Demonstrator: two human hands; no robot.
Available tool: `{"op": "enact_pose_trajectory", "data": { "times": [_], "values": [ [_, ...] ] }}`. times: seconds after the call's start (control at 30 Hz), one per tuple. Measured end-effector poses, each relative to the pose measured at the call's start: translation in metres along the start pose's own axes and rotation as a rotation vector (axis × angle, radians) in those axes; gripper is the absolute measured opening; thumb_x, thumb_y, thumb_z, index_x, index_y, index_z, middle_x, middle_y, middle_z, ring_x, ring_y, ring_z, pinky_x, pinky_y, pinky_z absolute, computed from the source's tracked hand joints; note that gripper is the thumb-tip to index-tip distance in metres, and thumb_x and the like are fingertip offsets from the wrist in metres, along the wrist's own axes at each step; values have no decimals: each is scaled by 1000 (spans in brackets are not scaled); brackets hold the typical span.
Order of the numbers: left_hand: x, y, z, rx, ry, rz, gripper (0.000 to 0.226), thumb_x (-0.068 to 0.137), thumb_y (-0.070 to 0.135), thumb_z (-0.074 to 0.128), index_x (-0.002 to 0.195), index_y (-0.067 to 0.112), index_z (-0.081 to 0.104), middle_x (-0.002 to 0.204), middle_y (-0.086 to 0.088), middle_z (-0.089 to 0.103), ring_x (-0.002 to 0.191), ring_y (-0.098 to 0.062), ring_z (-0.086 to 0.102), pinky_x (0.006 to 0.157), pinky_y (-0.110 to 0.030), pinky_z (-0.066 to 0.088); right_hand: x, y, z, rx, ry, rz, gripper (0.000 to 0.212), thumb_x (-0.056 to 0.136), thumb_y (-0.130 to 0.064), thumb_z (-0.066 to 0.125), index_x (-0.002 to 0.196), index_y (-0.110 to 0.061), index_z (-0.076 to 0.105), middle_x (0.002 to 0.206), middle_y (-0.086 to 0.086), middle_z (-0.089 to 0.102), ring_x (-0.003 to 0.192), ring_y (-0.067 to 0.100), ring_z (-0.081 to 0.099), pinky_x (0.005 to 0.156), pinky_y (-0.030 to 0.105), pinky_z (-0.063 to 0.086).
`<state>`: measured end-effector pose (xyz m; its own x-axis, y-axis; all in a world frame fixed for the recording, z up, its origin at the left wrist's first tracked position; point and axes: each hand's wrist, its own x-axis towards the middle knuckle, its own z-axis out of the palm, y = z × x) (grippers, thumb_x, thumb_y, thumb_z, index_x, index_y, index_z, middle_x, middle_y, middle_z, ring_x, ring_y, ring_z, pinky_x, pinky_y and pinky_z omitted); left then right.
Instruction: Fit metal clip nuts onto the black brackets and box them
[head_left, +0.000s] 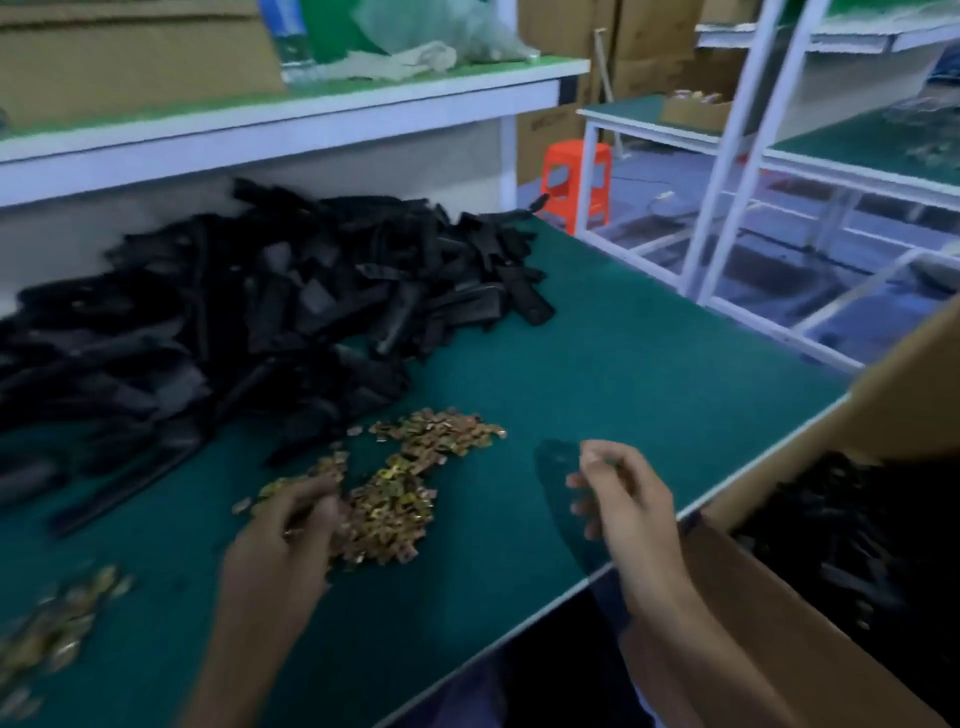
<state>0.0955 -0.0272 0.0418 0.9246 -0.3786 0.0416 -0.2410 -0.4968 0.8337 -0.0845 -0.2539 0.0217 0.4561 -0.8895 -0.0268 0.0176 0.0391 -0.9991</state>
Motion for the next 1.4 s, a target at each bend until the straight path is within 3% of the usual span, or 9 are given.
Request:
{"op": "enact_pose_trajectory", "data": {
  "times": [0.13, 0.27, 0.43, 0.53, 0.67, 0.83, 1.0, 1.17, 1.4],
  "values": [
    [25, -9, -9, 93, 76, 40, 12, 101, 35, 56, 107, 39, 66, 93, 22, 66, 86, 4, 61, 76, -28, 49, -12, 18, 81, -288, -262, -194, 10, 100, -29, 63, 100, -39, 64, 73, -8, 64, 61, 5, 58, 57, 26, 44],
    [68, -3, -13, 115, 112, 35, 12, 100, 41, 57, 106, 36, 66, 92, 21, 66, 78, 5, 60, 62, -12, 41, -12, 22, 101, -408, -366, -285, 8, 100, -39, 59, 102, -46, 55, 74, -6, 61, 58, 8, 55, 55, 22, 40],
    [141, 20, 9, 88, -28, -95, 45, 94, 65, 52, 109, 24, 62, 98, 6, 66, 90, -20, 63, 75, -37, 47, -11, 22, 108, -451, -351, -329, 2, 101, -33, 59, 100, -34, 61, 61, 3, 58, 56, 14, 55, 57, 31, 44],
    [172, 34, 29, 117, 19, -108, 38, 98, 52, 57, 110, 17, 66, 97, 1, 67, 89, -22, 64, 81, -41, 54, -11, 19, 108, -452, -352, -343, 5, 102, -30, 60, 97, -28, 63, 60, 6, 59, 55, 17, 54, 56, 31, 42],
    [185, 32, 38, -27, 48, -198, 24, 99, 31, 62, 77, 21, 66, 81, -4, 71, 78, -28, 70, 80, -46, 62, -11, 22, 105, -412, -342, -318, 9, 101, -24, 60, 96, -28, 64, 62, 7, 58, 57, 19, 53, 54, 32, 40],
    [185, 33, 31, 206, 4, -43, 45, 95, 30, 67, 135, 26, 48, 101, 2, 64, 89, -21, 62, 81, -37, 54, -10, 26, 107, -397, -340, -321, 10, 101, -22, 59, 96, -28, 65, 62, 8, 57, 55, 22, 52, 53, 37, 40],
    [179, 33, 28, 405, -72, 156, 22, 98, 33, 62, 118, 24, 59, 119, -2, 60, 106, -23, 62, 89, -38, 52, -11, 26, 107, -384, -330, -328, 17, 101, -18, 60, 92, -32, 62, 62, 10, 57, 56, 25, 50, 51, 37, 38],
    [171, 38, 38, 545, -398, 235, 80, 92, 38, 70, 157, 35, 23, 159, -6, 29, 143, -33, 29, 112, -49, 35, -11, 26, 107, -395, -325, -324, 14, 99, -15, 60, 92, -27, 64, 61, 10, 53, 51, 18, 43, 50, 26, 31],
    [169, 35, 49, 892, -394, 381, 72, 94, 45, 65, 155, 39, 28, 142, -10, 31, 132, -34, 28, 107, -46, 35, -12, 27, 108, -402, -320, -315, 14, 100, -16, 60, 93, -28, 62, 58, 1, 52, 50, 10, 44, 50, 25, 32]
  ]
}}
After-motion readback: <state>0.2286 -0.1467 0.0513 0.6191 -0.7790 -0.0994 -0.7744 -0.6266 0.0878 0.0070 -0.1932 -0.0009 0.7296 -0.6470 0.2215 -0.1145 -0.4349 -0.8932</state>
